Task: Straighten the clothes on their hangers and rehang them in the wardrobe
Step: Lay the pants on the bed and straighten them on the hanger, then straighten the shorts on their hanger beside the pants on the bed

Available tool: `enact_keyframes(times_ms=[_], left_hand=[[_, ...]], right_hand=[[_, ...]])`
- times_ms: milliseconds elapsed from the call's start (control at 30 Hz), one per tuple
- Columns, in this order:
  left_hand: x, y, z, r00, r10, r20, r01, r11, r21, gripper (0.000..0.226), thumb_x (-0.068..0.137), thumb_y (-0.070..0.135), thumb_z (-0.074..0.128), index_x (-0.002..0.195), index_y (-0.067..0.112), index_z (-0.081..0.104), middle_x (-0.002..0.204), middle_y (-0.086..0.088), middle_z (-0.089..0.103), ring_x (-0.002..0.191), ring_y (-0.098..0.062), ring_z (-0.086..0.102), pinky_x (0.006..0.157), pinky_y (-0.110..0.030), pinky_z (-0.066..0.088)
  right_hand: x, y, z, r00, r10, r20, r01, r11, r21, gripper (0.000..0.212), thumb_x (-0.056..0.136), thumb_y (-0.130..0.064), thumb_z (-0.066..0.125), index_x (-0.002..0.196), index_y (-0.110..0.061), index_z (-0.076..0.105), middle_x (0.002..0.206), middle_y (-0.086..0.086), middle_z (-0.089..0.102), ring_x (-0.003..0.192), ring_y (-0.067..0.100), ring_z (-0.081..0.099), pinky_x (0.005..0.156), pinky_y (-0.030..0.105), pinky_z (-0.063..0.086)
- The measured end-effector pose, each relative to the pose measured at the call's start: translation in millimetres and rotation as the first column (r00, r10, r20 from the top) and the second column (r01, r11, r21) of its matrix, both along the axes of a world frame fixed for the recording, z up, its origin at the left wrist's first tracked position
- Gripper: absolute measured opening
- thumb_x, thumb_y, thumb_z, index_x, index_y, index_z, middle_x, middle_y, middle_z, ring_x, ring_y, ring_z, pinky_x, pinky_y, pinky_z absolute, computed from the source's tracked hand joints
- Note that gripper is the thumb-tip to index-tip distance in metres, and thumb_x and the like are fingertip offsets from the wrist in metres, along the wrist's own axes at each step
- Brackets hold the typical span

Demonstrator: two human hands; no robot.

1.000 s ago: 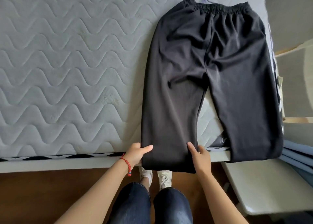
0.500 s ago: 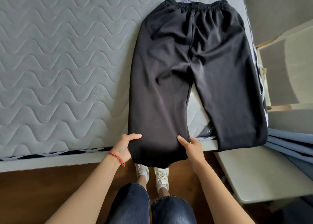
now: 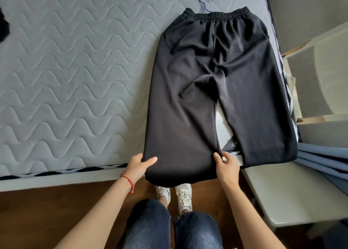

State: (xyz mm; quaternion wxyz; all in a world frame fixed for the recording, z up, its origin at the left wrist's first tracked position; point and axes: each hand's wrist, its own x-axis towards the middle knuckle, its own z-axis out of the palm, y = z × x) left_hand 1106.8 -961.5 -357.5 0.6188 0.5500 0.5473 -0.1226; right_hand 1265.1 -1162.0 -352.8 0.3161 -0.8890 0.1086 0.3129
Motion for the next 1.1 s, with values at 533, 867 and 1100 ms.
enact_keyframes(times_ms=[533, 867, 1100], left_hand=[[-66, -27, 71, 0.977, -0.108, -0.186, 0.159, 0.946, 0.281, 0.014, 0.085, 0.014, 0.059, 0.096, 0.007, 0.065, 0.105, -0.014, 0.068, 0.101, -0.026, 0.06, 0.085, -0.027, 0.043], [-196, -23, 134, 0.98, 0.19, -0.062, -0.167, 0.948, 0.272, 0.021, 0.086, 0.007, 0.058, 0.073, 0.023, 0.056, 0.083, -0.001, 0.061, 0.093, -0.019, 0.057, 0.076, -0.021, 0.041], [-344, 12, 145, 0.842, 0.539, 0.012, -0.519, 0.805, 0.289, 0.021, 0.086, -0.001, 0.054, 0.071, 0.013, 0.057, 0.069, -0.005, 0.058, 0.066, -0.018, 0.051, 0.047, -0.005, 0.038]], right_hand=[[-30, -22, 55, 0.961, 0.166, -0.223, -0.148, 0.984, 0.098, 0.013, 0.083, -0.014, 0.056, 0.093, -0.02, 0.061, 0.097, 0.012, 0.07, 0.096, 0.029, 0.064, 0.09, 0.036, 0.048], [-94, 47, 101, 0.793, 0.585, -0.173, -0.569, 0.811, 0.136, 0.011, 0.087, -0.011, 0.053, 0.089, -0.015, 0.063, 0.075, 0.005, 0.065, 0.072, 0.024, 0.063, 0.068, 0.027, 0.052], [-166, 148, 122, 0.671, 0.725, -0.154, -0.706, 0.688, 0.165, 0.012, 0.086, -0.002, 0.053, 0.092, -0.005, 0.064, 0.062, 0.004, 0.061, 0.052, 0.016, 0.057, 0.057, 0.022, 0.047]])
